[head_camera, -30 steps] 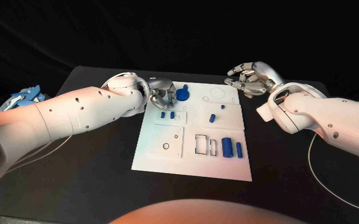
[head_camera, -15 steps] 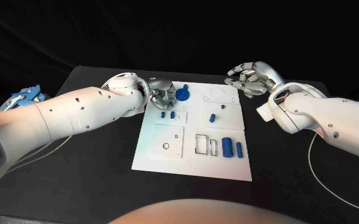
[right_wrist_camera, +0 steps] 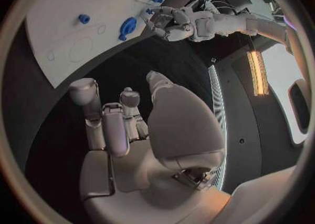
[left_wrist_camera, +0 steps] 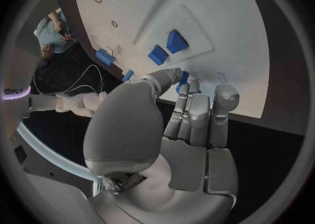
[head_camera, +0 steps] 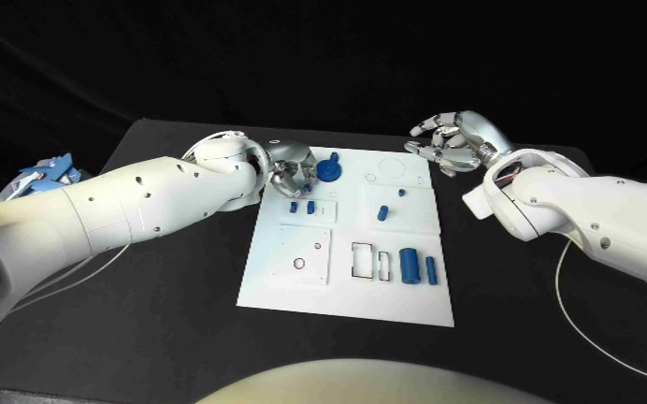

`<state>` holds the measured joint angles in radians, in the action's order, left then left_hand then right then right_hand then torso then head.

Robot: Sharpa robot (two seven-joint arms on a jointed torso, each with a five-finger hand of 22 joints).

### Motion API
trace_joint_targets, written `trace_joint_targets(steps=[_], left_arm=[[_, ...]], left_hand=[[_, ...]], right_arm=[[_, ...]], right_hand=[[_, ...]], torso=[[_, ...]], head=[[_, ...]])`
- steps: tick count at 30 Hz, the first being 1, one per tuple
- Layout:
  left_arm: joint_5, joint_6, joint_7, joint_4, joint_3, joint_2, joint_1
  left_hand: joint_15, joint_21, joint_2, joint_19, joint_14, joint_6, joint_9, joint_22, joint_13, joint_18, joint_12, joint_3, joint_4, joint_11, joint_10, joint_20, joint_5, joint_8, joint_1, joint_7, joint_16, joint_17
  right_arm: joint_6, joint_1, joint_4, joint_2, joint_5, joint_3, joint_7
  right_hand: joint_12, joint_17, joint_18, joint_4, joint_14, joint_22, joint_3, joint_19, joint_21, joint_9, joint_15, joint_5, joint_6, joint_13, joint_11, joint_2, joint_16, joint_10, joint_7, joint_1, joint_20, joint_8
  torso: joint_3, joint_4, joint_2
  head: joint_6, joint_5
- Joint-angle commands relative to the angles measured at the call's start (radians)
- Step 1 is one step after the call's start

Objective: Assemble the parts on the task board

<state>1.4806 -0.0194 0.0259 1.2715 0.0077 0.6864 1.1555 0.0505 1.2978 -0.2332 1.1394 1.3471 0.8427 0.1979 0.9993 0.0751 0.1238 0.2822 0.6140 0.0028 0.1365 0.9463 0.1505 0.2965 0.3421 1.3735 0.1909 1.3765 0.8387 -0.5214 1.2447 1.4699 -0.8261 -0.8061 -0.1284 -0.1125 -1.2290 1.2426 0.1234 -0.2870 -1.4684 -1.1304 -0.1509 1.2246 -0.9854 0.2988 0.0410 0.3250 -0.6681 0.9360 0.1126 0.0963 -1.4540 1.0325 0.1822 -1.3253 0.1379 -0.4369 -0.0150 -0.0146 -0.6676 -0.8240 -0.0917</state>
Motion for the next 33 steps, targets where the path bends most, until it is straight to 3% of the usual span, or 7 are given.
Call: trace_joint_targets(steps=[1,14,22,26,27,29,33], left_arm=[[-0.013,-0.004,-0.007,0.003,0.000,0.000,0.000],[-0.063,-0.047,-0.052,0.020,0.001,0.017,0.000],[-0.142,-0.099,-0.100,0.033,0.002,0.035,0.000],[-0.242,-0.124,-0.125,0.039,0.008,0.052,0.000],[-0.279,-0.133,-0.135,0.041,0.010,0.056,0.000],[-0.381,-0.154,-0.161,0.043,0.013,0.068,0.000],[-0.615,-0.191,-0.225,0.048,0.017,0.093,0.001]], left_hand=[[0.007,-0.009,-0.013,-0.013,-0.004,-0.010,-0.004,-0.010,-0.004,0.009,-0.011,-0.001,0.000,0.002,-0.014,0.002,0.000,-0.007,-0.002,0.002,-0.006,-0.008],[0.013,-0.037,-0.020,-0.029,-0.005,-0.024,-0.018,-0.048,-0.006,0.015,-0.028,-0.094,0.019,0.007,-0.055,0.010,0.003,-0.026,-0.017,0.005,0.000,-0.015],[0.015,-0.046,-0.009,-0.031,-0.007,-0.013,-0.020,-0.060,-0.005,0.016,-0.023,-0.141,0.037,0.009,-0.056,0.010,0.004,-0.026,-0.019,0.010,0.000,-0.025],[0.015,-0.048,-0.001,-0.030,-0.007,-0.007,-0.021,-0.063,-0.004,0.016,-0.017,-0.145,0.040,0.009,-0.049,0.011,0.006,-0.025,-0.014,0.012,0.001,-0.025],[0.014,-0.046,0.006,-0.025,-0.004,0.000,-0.022,-0.060,-0.001,0.016,-0.006,-0.141,0.043,0.008,-0.033,0.010,0.007,-0.024,-0.007,0.010,0.004,-0.020],[0.011,-0.071,0.016,-0.056,-0.030,0.014,-0.021,-0.105,0.000,0.025,0.003,-0.128,0.045,0.003,-0.022,0.008,0.008,-0.018,0.002,0.008,-0.019,-0.085],[-0.003,-0.078,0.031,-0.059,-0.032,0.035,-0.021,-0.115,0.012,0.027,0.051,-0.081,0.051,-0.013,0.049,-0.004,0.008,-0.010,0.008,-0.005,-0.026,-0.095]], right_arm=[[0.003,-0.001,-0.002,0.001,-0.004,0.000,-0.007],[0.015,-0.001,-0.012,0.001,-0.010,0.000,0.005],[0.044,-0.003,-0.030,0.004,-0.030,0.000,0.029],[0.069,-0.004,-0.038,0.005,-0.076,0.000,0.046],[0.076,-0.004,-0.040,0.006,-0.089,0.000,0.049],[0.094,-0.005,-0.045,0.006,-0.126,0.000,0.058],[0.144,-0.005,-0.053,0.009,-0.230,0.000,0.076]], right_hand=[[0.003,-0.001,0.010,-0.001,-0.006,0.001,-0.006,-0.004,0.003,-0.002,-0.006,0.006,0.008,-0.001,0.000,-0.002,0.004,-0.003,0.015,0.008,0.001,-0.003],[0.019,-0.030,0.016,0.000,0.005,0.024,-0.007,-0.023,0.036,-0.003,-0.005,0.006,0.009,-0.026,0.001,0.002,0.017,-0.029,0.015,0.007,0.001,-0.006],[0.163,-0.069,0.026,0.002,0.021,0.063,-0.033,-0.046,0.101,-0.011,-0.010,-0.005,-0.003,-0.223,-0.005,0.006,0.043,-0.171,0.010,-0.012,-0.002,-0.027],[0.245,-0.094,0.031,0.016,0.028,0.086,-0.087,-0.056,0.139,-0.022,-0.016,-0.029,-0.028,-0.290,-0.011,0.014,0.061,-0.178,0.004,-0.062,-0.009,-0.035],[0.300,-0.104,0.032,0.020,0.032,0.092,-0.133,-0.058,0.152,-0.030,-0.018,-0.052,-0.042,-0.334,-0.009,0.020,0.070,-0.172,0.003,-0.085,-0.012,-0.031],[0.377,-0.117,0.032,0.041,0.034,0.095,-0.203,-0.058,0.165,-0.043,-0.020,-0.064,-0.066,-0.397,-0.019,0.050,0.080,-0.155,0.005,-0.115,-0.014,-0.025],[0.556,-0.132,0.031,0.091,0.034,0.079,-0.326,-0.051,0.161,-0.060,-0.023,-0.096,-0.116,-0.527,-0.017,0.090,0.094,-0.116,-0.002,-0.123,-0.018,-0.018]], torso=[[-0.0006,0.0004,0.000],[-0.0002,0.0009,0.001],[-0.0005,-0.0001,0.000],[0.0000,-0.0007,0.000],[0.0000,-0.0007,0.000],[0.0003,0.0010,0.001],[0.0006,0.0019,0.002]], head=[[-0.001,0.001],[0.000,0.004],[0.000,0.004],[0.002,0.005],[0.002,0.005],[0.002,0.008],[0.007,0.013]])
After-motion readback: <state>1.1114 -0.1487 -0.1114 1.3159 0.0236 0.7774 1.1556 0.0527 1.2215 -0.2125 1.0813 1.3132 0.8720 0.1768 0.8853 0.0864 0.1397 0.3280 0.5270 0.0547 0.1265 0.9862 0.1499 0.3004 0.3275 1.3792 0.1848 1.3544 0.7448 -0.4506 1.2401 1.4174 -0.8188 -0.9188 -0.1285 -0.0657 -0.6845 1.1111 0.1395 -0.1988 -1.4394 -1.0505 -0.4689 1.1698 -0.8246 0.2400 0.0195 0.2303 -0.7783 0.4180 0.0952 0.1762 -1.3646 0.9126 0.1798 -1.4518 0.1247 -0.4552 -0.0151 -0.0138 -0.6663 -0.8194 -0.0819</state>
